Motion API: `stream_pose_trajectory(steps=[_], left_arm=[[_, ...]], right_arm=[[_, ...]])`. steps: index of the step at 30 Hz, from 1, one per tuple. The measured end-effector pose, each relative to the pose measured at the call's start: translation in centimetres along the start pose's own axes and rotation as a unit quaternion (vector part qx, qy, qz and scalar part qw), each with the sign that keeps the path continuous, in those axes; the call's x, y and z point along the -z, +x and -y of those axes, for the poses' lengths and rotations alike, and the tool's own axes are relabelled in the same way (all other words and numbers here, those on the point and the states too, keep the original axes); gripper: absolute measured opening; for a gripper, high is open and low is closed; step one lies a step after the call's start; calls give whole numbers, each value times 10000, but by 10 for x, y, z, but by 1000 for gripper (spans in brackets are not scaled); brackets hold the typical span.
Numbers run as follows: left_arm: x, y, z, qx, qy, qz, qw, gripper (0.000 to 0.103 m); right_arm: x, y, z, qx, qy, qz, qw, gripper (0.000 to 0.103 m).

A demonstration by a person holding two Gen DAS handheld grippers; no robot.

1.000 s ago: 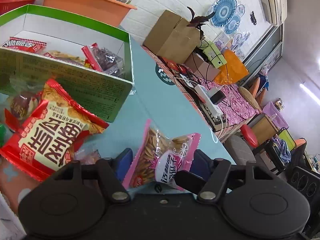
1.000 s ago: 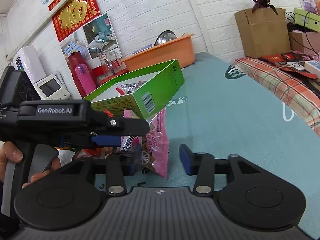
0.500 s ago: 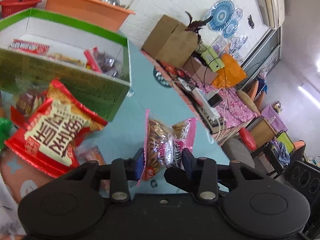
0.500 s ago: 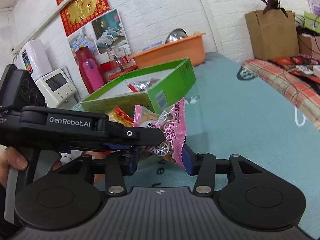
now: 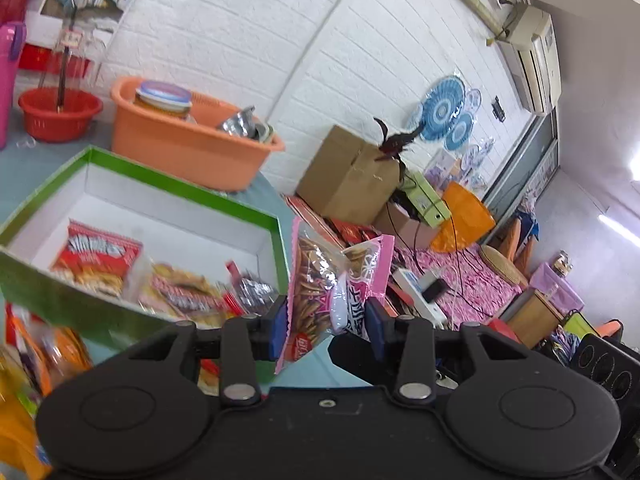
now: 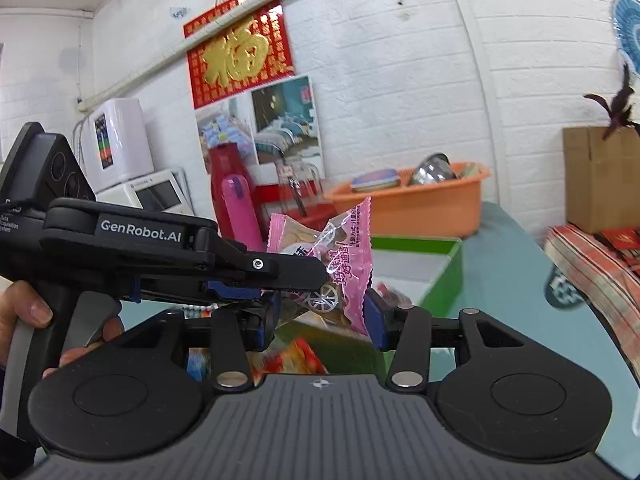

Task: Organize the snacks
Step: 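Lift the pink bag into the green box and open both grippers, then move both grippers back over the remaining snack pile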

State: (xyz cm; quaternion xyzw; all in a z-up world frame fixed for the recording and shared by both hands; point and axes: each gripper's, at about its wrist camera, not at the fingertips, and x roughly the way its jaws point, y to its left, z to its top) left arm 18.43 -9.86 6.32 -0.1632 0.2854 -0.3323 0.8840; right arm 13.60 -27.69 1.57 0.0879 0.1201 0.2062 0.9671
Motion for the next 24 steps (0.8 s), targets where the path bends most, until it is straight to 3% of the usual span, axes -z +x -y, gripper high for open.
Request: stream_pose_trajectory(steps=[7,14,15,16,17,18,19,24], left_arm=[[-29,12,-33,-97,-131,40,9999,33],[-35,39,-70,-191,-357,-174,9990,36],[-34,44,-75,-218,-382,-222,9988,39],[-33,49,-80,-282,-392,-276,9985,55],[-31,54,-83,-376,-405,-314,9980,85],[-30,58,-86,-479,-426,-347,9973,100],[-28,60,-89,-587,-443,-392,9965,103],[-27,46,-81,-735,-252,-165,9968,103]], right_arm=[[-13,42,1,-48,-71,-35,10000,77],[-6,82,11,-15,-10,-356,9994,77],[-4,86,12,3,-9,-406,9992,78],[-1,92,14,40,-39,-466,9989,80],[3,97,15,123,-86,-523,9985,84],[5,103,15,245,-165,-603,9977,95],[8,106,16,379,-230,-676,9967,103],[10,96,19,529,-291,-557,9966,103]])
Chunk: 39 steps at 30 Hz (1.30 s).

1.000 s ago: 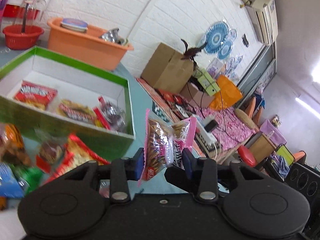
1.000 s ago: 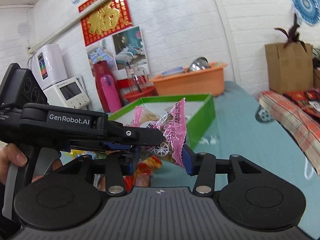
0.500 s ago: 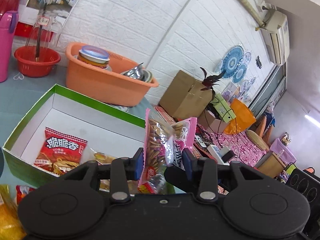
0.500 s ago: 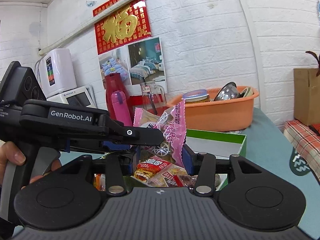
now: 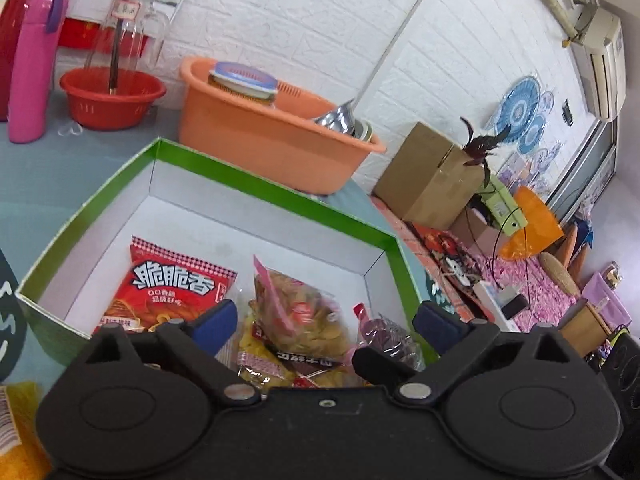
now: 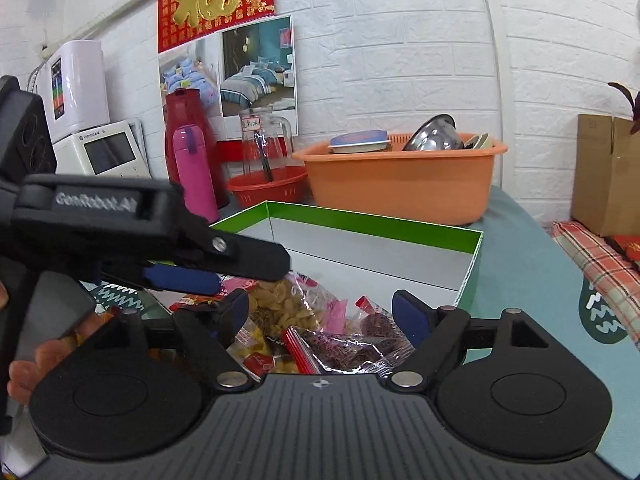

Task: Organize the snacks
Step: 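Move both grippers back over the remaining snack pile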

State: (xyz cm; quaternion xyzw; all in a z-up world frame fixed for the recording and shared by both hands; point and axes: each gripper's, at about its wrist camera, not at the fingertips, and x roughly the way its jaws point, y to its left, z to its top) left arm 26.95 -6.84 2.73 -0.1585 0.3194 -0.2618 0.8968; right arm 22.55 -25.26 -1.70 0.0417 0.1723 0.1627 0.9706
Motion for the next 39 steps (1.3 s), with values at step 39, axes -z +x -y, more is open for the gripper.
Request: stream_pose_trajectory(steps=[39], left_arm=[[131,-150,-21,-457,-380,-188,9981,103]], right_arm=[[83,-71,-108,-1467,127,-1172,9821,103]])
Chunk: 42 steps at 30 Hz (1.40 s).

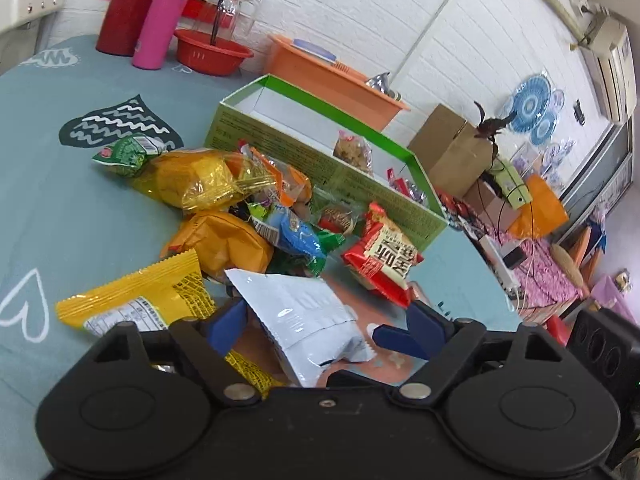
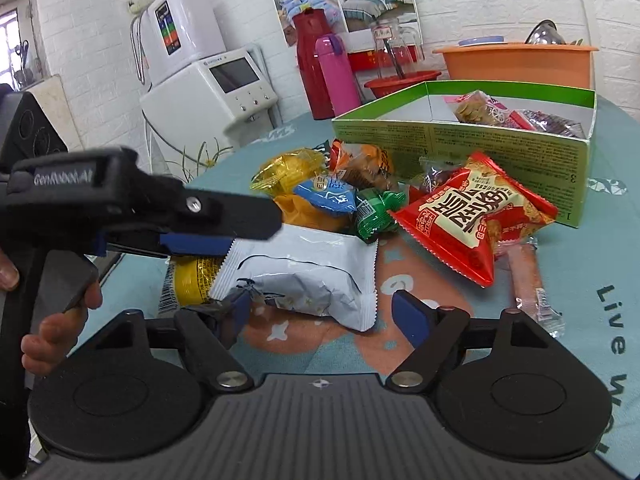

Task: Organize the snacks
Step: 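Move both grippers back over the remaining snack pile, then close the right gripper on the white foil bag while the left gripper pinches it, then carry the white foil bag into the green box and open both grippers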

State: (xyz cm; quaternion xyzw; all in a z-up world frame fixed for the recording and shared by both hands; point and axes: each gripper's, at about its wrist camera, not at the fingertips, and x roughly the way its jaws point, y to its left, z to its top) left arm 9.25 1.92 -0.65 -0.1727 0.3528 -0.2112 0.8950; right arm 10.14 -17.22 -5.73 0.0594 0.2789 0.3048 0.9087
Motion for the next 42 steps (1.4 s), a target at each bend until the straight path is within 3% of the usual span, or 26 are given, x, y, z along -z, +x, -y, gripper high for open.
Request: stream_pose_trajectory(steps=[4,6,7,8,9,11,15,16,17,21,26,34,42], left_arm=[[-4,6,-3,-65,90,-17,9999,103],[-4,9,-2,-87,214,-35,9997,90],[-4,12,-1,-115,289,-71,9995,70],[-4,13,0,-135,336,-102,9993,58],[-3,15,0,-102,374,-127,9992,56],[-2,15,1,-78,431,-137,9989,56],[-2,16,0,-31,376,-108,9992,57],[-2,16,0,-21,359,-110,9993,51],[-1,17,0,-29,343,-114,9993,37],[-1,14,0,119,132,-131,9998,35],[-4,-3,18,349,273,101,9990,33],[-39,-19,51,711,625,656,9933,33],[-86,-9,63,942,787,986,9875,33]], right_arm=[[-2,5,-1,-12,-91,-39,10000,103],[-2,6,0,-32,-56,-51,10000,103],[-2,7,1,-26,-23,-78,10000,103],[-2,7,1,-2,-2,-112,9999,101],[-2,8,2,21,9,-132,9999,92],[-2,6,4,25,-16,-128,9999,85],[-3,8,8,1,118,-82,9999,86],[-3,9,8,0,147,-71,9999,86],[-4,9,8,-27,168,-76,9998,87],[-1,6,10,-129,280,-75,9995,57],[-2,-14,6,-274,359,143,9989,43],[-34,-44,8,-211,216,906,9954,43],[-80,-42,19,24,-40,1459,9893,43]])
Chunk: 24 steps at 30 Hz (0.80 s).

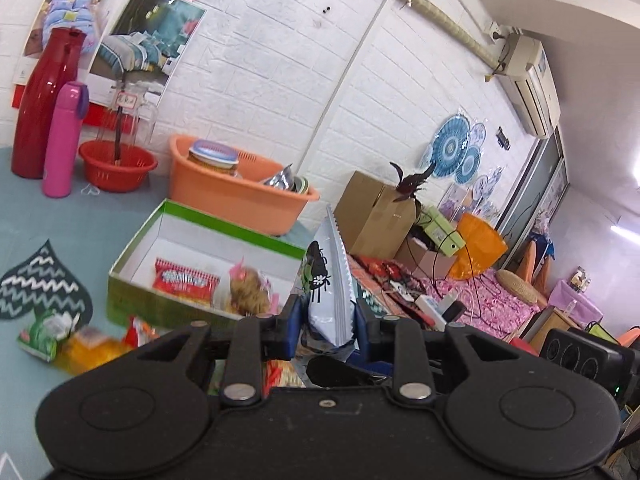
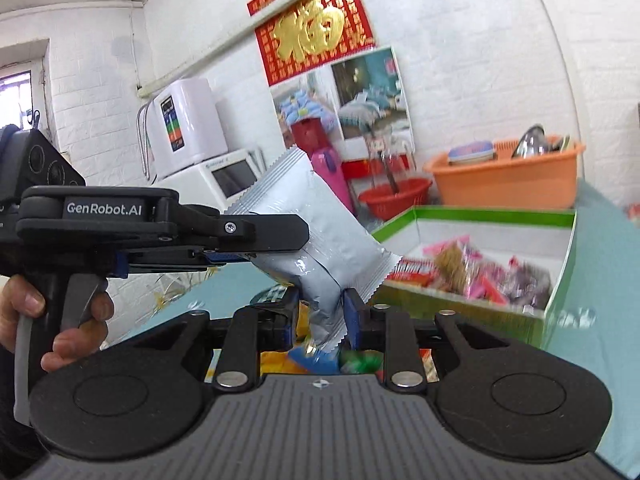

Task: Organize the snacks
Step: 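Carry the white foil bag into the green box and open both grippers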

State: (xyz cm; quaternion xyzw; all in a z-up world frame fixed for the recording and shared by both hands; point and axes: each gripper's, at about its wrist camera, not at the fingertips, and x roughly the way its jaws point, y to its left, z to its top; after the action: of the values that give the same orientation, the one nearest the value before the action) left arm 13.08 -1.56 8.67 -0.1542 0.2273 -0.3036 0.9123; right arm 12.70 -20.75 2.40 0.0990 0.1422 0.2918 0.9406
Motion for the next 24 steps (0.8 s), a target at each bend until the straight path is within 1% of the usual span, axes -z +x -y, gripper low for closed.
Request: stream_pose_trajectory(steps=[6,12,16,17,18,19,20,21,22,23,24], left_arm=[[-23,28,-21,32,-82,43,10000,33],[-34,58,-55,64,-313,-12,9995,33],[-38,76,-74,-13,-315,-71,9995,33],[-39,83,-79,-68,-269,-98,9996,35],[-38,89,-83,-163,-220,-154,9995,38],[-37,96,-87,-354,-208,-227,9989,66],[-36,103,-92,-608,-213,-316,9974,98],[-33,107,-96,-903,-235,-344,9950,103],[-31,110,-99,-1157,-243,-302,9925,103],[-29,110,-101,-1236,-201,-283,9917,103],[-28,109,-104,-1194,-180,-324,9922,103]], right_arm=[[-17,30,15,180,20,75,9998,43],[-21,61,32,338,97,-31,9994,43],[-20,84,43,426,162,-152,9988,43],[-18,91,44,462,157,-172,9987,44],[-17,97,47,484,161,-187,9985,47],[-14,103,50,537,169,-206,9982,50],[-11,108,51,646,137,-257,9975,52],[-9,115,51,763,72,-353,9964,58],[-7,118,52,838,11,-430,9956,61],[-4,119,52,857,-27,-469,9952,71],[-2,119,53,852,-40,-487,9952,84]])
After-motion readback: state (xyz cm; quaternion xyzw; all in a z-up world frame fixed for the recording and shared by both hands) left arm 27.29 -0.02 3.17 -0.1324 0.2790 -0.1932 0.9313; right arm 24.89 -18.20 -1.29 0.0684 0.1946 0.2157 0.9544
